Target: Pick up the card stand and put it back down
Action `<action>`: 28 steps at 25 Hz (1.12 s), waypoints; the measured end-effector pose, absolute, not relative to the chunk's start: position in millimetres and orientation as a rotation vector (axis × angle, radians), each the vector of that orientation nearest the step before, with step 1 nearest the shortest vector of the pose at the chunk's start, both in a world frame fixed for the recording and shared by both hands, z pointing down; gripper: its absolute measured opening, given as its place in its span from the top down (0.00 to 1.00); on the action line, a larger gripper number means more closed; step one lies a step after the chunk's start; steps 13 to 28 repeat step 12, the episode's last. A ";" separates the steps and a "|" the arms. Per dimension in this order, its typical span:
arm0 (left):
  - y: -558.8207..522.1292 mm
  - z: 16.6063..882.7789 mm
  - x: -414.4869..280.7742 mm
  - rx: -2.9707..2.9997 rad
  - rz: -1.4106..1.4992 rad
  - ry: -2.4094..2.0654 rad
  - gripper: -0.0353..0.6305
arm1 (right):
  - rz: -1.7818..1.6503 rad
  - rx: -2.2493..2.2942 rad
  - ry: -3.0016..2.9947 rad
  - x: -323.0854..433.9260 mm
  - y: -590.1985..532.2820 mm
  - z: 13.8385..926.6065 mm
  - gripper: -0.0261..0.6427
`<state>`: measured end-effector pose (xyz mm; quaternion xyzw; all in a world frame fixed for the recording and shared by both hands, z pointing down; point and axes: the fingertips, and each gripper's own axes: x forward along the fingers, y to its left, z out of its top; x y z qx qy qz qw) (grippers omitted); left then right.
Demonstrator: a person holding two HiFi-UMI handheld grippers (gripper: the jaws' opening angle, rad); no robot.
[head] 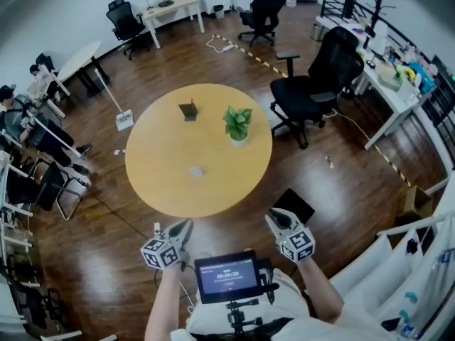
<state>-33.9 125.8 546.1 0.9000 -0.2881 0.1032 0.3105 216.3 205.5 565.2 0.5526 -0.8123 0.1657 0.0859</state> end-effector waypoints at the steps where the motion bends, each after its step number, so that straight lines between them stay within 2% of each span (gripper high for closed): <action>1: 126.4 547.6 -33.8 2.376 0.276 -0.759 0.96 | 0.494 1.651 -2.417 218.6 205.2 566.1 0.85; 28: 137.5 546.2 -45.9 2.316 0.221 -0.753 0.96 | 0.490 1.681 -2.441 219.2 193.1 557.1 0.85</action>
